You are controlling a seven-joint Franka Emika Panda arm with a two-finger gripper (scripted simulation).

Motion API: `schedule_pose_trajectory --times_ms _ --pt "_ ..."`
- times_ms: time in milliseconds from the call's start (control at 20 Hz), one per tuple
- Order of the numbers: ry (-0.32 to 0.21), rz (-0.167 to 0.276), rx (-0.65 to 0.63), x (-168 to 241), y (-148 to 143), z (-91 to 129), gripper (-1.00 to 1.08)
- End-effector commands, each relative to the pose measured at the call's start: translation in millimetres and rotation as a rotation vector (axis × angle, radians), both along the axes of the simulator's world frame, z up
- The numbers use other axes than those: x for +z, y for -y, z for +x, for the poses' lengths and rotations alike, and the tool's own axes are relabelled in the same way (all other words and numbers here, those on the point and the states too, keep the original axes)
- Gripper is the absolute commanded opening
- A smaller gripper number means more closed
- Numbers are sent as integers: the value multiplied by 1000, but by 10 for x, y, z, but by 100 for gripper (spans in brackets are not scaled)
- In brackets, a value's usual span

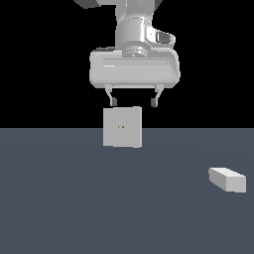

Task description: Plug the charger into the wall socket.

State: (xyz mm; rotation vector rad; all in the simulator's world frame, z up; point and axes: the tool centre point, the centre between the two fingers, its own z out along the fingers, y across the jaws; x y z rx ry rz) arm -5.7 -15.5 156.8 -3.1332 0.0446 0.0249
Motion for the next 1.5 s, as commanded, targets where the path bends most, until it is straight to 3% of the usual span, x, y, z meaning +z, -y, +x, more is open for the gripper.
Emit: schedule_pose_trajectory --times_ms 0,650,1450 --pt "0 0 0 0 0 0 100" --pt "42 -3 2 -130 235 -151 100" --pt "187 -16 7 -633 1074 -612 100"
